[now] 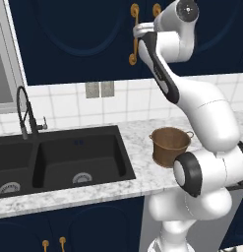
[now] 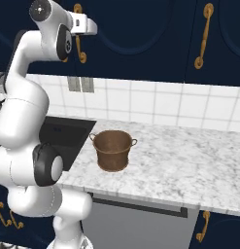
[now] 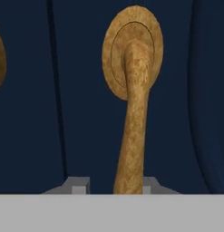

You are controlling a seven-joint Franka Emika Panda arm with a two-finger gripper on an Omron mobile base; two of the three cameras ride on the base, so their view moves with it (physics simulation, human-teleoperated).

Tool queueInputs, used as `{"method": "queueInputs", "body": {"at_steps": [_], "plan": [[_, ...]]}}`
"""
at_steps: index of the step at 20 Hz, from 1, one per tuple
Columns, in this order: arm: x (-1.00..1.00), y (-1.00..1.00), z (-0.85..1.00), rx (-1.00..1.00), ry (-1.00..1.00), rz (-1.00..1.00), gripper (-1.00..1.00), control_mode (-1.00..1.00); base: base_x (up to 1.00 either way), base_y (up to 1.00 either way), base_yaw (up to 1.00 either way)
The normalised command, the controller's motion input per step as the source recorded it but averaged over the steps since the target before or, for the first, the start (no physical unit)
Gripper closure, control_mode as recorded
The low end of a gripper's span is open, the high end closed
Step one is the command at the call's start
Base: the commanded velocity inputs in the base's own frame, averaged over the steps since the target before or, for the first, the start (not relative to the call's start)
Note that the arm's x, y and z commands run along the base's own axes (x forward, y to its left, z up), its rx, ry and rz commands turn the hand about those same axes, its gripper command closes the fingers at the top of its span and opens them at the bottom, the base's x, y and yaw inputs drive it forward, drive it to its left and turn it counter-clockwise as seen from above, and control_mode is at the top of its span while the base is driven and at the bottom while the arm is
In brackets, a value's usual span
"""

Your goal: Open the cabinet, pick up the bread from the cabinet and place it in the basket. Then move the basket to the dining counter.

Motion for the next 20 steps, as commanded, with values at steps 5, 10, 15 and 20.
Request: {"method": "queueInputs", "body": {"at_steps": [5,10,15,20], "plan": [[-0.09,-0.05,-0.03,0.00,0.00,0.00,1.00,-1.00,0.00,0.00,0.00],[-0.93,-0.57,0.00,0.00,0.00,0.00,1.00,-1.00,0.00,0.00,0.00],[-1.00,-0.97,-0.01,0.00,0.00,0.03,1.00,-1.00,0.00,0.00,0.00],[-1.00,-1.00,0.00,0.07,0.00,0.06,1.00,-1.00,0.00,0.00,0.00]]}}
